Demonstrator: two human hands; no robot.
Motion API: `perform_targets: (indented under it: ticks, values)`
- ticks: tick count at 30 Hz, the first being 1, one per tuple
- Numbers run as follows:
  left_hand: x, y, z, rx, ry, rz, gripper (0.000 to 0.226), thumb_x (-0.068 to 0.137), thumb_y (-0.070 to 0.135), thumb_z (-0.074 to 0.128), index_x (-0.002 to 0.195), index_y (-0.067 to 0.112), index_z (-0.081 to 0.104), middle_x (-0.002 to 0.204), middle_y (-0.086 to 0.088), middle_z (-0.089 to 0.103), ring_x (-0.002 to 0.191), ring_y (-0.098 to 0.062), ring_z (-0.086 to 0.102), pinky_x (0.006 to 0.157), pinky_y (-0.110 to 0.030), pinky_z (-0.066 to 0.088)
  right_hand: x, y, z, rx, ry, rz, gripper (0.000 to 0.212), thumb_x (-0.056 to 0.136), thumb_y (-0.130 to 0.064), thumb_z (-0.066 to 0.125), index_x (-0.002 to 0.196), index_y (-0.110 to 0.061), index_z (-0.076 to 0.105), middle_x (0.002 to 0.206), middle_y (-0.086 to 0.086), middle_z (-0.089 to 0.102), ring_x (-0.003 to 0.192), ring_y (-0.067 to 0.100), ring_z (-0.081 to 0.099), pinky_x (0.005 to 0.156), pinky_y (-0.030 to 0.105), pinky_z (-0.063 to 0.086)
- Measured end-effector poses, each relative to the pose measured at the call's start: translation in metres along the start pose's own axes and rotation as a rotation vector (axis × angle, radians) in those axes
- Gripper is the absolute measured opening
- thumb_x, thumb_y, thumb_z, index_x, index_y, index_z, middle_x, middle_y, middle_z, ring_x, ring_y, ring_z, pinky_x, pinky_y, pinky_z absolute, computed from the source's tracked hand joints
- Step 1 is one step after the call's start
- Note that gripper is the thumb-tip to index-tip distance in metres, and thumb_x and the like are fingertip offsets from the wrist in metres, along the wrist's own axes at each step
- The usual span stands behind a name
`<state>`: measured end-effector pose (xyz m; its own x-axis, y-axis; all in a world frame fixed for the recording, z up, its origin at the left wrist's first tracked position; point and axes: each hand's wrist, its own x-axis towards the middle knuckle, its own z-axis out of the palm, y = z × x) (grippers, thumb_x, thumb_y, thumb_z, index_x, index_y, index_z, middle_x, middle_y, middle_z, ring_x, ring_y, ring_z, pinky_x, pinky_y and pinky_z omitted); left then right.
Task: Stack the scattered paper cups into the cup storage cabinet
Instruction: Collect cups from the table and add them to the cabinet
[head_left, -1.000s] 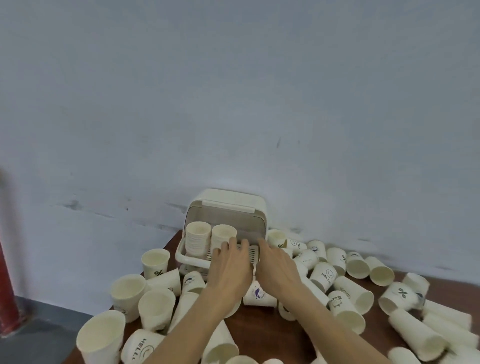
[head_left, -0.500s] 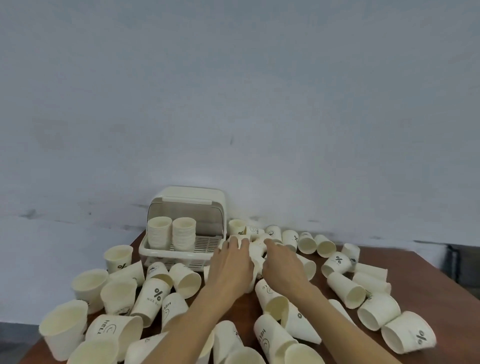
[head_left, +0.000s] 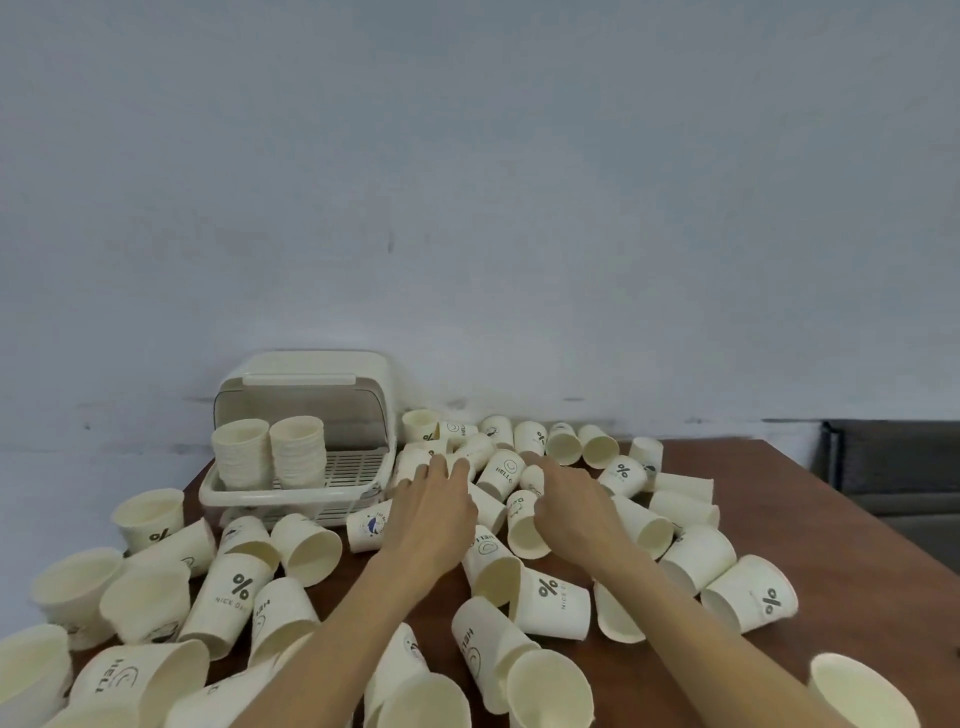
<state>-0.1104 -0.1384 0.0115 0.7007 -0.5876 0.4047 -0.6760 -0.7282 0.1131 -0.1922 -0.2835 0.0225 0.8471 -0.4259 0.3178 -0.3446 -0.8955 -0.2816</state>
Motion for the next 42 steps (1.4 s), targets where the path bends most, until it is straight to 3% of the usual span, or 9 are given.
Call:
perform_targets:
  ticks: [3, 8, 14, 19, 24, 27, 32, 36, 42]
  values:
    - [0.004, 0.003, 0.008, 0.005, -0.018, 0.008, 0.038, 0.096, 0.026, 0.037, 0.134, 0.019, 0.04, 0.124, -0.005, 0.048, 0.111, -0.023, 0.047, 0.089, -0.036, 0.04, -0.002, 0.011, -0.001, -0.014, 0.002, 0.028, 0.04, 0.086, -0.008, 0.04, 0.125, -0.015, 0.043, 0.099, 0.007, 0.06, 0.084, 0.028, 0.051, 0.065, 0.035, 0.037]
    - [0.013, 0.012, 0.02, 0.064, -0.045, 0.01, 0.035, 0.095, 0.028, 0.037, 0.128, 0.019, 0.042, 0.121, -0.004, 0.049, 0.108, -0.022, 0.049, 0.082, -0.034, 0.038, 0.0, 0.035, 0.001, -0.01, -0.032, 0.092, 0.039, 0.087, -0.009, 0.043, 0.126, -0.013, 0.045, 0.106, 0.009, 0.06, 0.096, 0.031, 0.055, 0.065, 0.034, 0.037]
    - [0.022, 0.022, 0.037, 0.056, -0.103, 0.01, 0.037, 0.095, 0.027, 0.038, 0.13, 0.017, 0.043, 0.123, -0.006, 0.047, 0.111, -0.024, 0.048, 0.081, -0.035, 0.04, -0.003, 0.056, 0.003, -0.012, -0.051, 0.132, 0.016, 0.086, -0.007, 0.042, 0.101, -0.012, 0.045, 0.09, 0.006, 0.055, 0.082, 0.028, 0.05, 0.061, 0.034, 0.033]
    - [0.032, 0.038, 0.051, 0.048, -0.117, 0.057, 0.033, 0.096, 0.028, 0.038, 0.125, 0.018, 0.047, 0.122, -0.006, 0.048, 0.109, -0.023, 0.049, 0.081, -0.033, 0.039, -0.003, 0.071, 0.006, -0.005, -0.062, 0.169, 0.037, 0.089, -0.009, 0.045, 0.126, -0.012, 0.047, 0.115, 0.012, 0.058, 0.098, 0.031, 0.058, 0.069, 0.033, 0.038]
    - [0.048, 0.061, 0.068, 0.04, -0.128, 0.12, 0.031, 0.094, 0.023, 0.04, 0.123, 0.017, 0.048, 0.121, -0.005, 0.049, 0.108, -0.024, 0.049, 0.083, -0.034, 0.04, 0.006, 0.092, 0.008, -0.032, -0.079, 0.21, 0.029, 0.088, -0.009, 0.044, 0.117, -0.013, 0.05, 0.097, 0.008, 0.058, 0.077, 0.024, 0.048, 0.064, 0.034, 0.04]
    - [0.06, 0.072, 0.08, 0.059, -0.145, 0.162, 0.032, 0.092, 0.019, 0.042, 0.124, 0.018, 0.05, 0.119, -0.005, 0.05, 0.108, -0.025, 0.05, 0.084, -0.035, 0.042, 0.013, 0.105, 0.01, -0.062, -0.082, 0.243, 0.027, 0.088, -0.012, 0.045, 0.115, -0.014, 0.048, 0.096, 0.008, 0.061, 0.086, 0.028, 0.058, 0.069, 0.039, 0.05]
    - [0.075, 0.079, 0.097, 0.163, -0.272, 0.235, 0.024, 0.092, 0.013, 0.044, 0.108, 0.017, 0.061, 0.119, -0.004, 0.045, 0.109, -0.025, 0.044, 0.081, -0.036, 0.038, 0.023, 0.122, 0.013, -0.074, -0.066, 0.26, 0.029, 0.09, -0.013, 0.046, 0.119, -0.013, 0.047, 0.105, 0.012, 0.062, 0.089, 0.027, 0.058, 0.065, 0.034, 0.042]
    - [0.081, 0.074, 0.111, 0.338, -0.368, 0.293, 0.029, 0.087, 0.013, 0.05, 0.115, 0.016, 0.06, 0.131, -0.009, 0.038, 0.12, -0.026, 0.038, 0.093, -0.039, 0.035, 0.025, 0.135, 0.013, -0.116, -0.014, 0.345, 0.019, 0.09, -0.016, 0.049, 0.109, -0.011, 0.051, 0.101, 0.01, 0.063, 0.09, 0.027, 0.06, 0.065, 0.032, 0.038]
    - [0.082, 0.076, 0.115, 0.277, -0.32, 0.244, 0.037, 0.086, 0.012, 0.05, 0.123, 0.016, 0.05, 0.125, -0.006, 0.043, 0.114, -0.024, 0.045, 0.094, -0.038, 0.038, 0.018, 0.15, 0.015, -0.189, -0.044, 0.438, 0.003, 0.086, -0.013, 0.052, 0.087, -0.015, 0.054, 0.099, 0.005, 0.063, 0.09, 0.023, 0.06, 0.065, 0.029, 0.038]
